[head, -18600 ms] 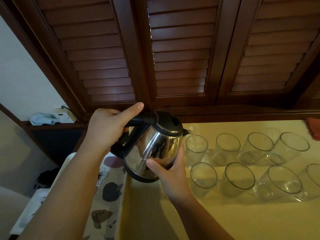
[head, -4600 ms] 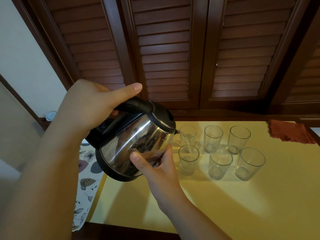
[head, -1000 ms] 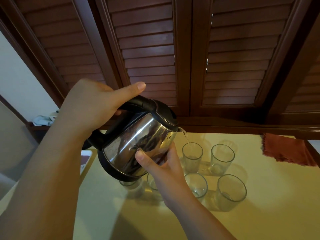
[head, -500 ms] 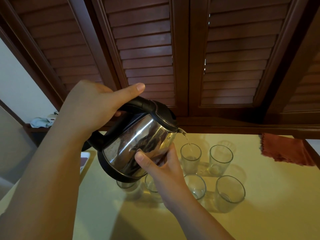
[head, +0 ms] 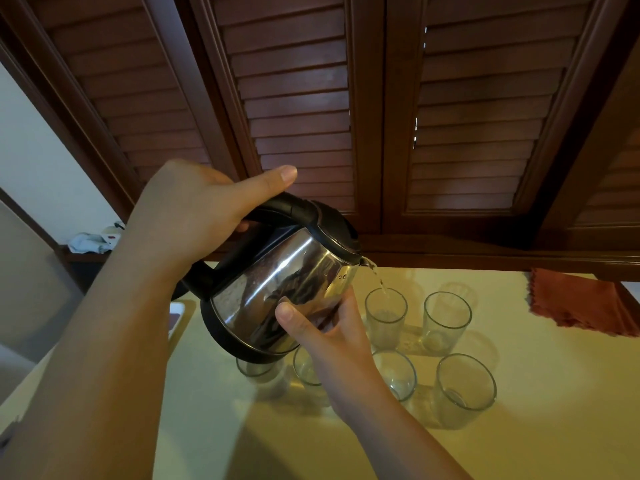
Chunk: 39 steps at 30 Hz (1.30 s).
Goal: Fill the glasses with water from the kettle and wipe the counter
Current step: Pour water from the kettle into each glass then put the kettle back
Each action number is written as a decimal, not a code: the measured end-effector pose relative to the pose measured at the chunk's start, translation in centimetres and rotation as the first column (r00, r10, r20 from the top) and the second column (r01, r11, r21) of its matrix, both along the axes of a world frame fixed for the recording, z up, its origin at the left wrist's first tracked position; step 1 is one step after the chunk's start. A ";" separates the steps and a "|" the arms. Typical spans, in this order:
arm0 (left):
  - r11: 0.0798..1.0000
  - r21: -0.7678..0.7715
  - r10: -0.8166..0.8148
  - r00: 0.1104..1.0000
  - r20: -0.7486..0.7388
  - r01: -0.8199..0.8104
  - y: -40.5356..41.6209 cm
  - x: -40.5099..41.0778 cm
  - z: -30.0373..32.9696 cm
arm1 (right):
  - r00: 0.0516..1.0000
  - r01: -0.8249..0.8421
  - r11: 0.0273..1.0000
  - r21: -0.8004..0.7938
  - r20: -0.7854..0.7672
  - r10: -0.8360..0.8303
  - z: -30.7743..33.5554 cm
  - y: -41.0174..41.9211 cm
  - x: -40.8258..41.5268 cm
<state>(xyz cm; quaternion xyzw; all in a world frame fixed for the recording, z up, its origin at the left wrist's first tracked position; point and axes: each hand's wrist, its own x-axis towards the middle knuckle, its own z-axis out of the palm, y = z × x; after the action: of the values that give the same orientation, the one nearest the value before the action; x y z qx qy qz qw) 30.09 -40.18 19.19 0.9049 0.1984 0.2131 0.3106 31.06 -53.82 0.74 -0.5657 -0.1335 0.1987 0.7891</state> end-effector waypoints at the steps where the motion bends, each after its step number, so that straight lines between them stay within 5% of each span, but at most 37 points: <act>1: 1.000 -0.001 -0.004 1.000 0.001 0.004 0.1 0.0 0.0 | 1.000 -0.004 1.000 0.003 -0.002 0.004 0.0 0.0 0.0; 39: 0.999 0.019 -0.038 0.999 0.008 0.038 0.8 -0.9 -0.1 | 1.000 -0.012 1.000 0.015 -0.028 0.013 -0.1 0.8 -1.0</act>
<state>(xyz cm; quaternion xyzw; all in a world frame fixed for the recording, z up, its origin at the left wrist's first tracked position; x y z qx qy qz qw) 29.17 -39.37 19.06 0.9104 0.1780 0.2127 0.3070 30.06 -53.07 0.61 -0.5560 -0.1274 0.2107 0.7939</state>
